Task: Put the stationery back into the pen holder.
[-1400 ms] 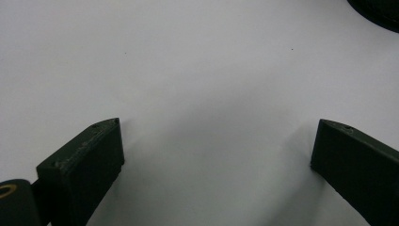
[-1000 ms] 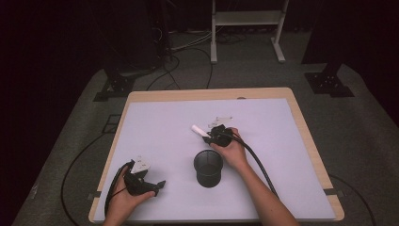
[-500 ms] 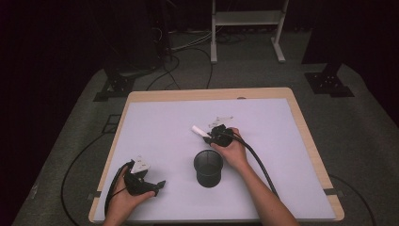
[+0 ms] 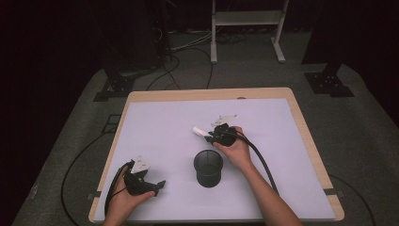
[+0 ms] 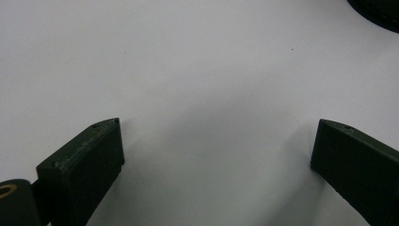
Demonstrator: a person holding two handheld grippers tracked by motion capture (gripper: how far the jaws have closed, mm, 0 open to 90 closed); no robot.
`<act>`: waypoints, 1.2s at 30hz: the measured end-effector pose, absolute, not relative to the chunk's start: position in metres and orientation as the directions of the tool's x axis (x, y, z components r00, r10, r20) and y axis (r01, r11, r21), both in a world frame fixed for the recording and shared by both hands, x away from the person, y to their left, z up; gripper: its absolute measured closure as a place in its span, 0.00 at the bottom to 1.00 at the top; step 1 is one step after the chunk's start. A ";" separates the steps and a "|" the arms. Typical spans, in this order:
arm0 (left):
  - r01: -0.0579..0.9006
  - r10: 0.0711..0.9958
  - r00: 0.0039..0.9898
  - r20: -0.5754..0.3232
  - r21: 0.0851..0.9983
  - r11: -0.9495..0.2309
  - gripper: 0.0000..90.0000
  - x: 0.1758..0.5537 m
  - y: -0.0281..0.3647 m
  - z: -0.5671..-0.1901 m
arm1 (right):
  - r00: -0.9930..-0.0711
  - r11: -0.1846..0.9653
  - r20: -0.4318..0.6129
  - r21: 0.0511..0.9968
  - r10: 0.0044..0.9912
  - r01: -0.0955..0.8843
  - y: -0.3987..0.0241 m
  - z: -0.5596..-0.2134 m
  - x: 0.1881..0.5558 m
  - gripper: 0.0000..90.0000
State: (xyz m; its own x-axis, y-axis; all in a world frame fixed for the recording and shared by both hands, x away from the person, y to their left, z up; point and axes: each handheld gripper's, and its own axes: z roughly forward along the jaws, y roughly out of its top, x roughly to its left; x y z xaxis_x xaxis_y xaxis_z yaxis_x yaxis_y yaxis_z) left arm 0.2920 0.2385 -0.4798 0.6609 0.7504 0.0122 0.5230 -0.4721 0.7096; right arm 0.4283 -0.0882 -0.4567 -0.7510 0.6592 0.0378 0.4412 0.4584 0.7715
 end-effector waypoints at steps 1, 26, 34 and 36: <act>0.523 0.751 0.661 0.012 0.710 -0.472 0.02 0.292 0.238 -0.480 | -0.753 0.459 0.038 0.773 0.657 0.439 -0.089 -0.455 0.427 0.78; 0.522 0.751 0.660 0.013 0.710 -0.472 0.02 0.292 0.238 -0.480 | -0.754 0.431 0.048 0.797 0.655 0.424 -0.120 -0.420 0.397 0.78; 0.523 0.751 0.660 0.012 0.711 -0.471 0.02 0.292 0.238 -0.480 | -0.748 0.411 0.049 0.810 0.662 0.417 -0.135 -0.410 0.385 0.78; 0.524 0.752 0.659 0.010 0.712 -0.468 0.02 0.292 0.238 -0.480 | -0.746 0.404 0.055 0.814 0.663 0.418 -0.139 -0.407 0.382 0.78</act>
State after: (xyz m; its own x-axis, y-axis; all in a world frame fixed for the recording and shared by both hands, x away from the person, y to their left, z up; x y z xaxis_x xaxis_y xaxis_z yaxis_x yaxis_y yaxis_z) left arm 0.2920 0.2383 -0.4800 0.6585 0.7525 0.0101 0.5240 -0.4681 0.7116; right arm 0.3823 -0.1389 -0.4072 -0.7463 0.6634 0.0546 0.4183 0.4037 0.8137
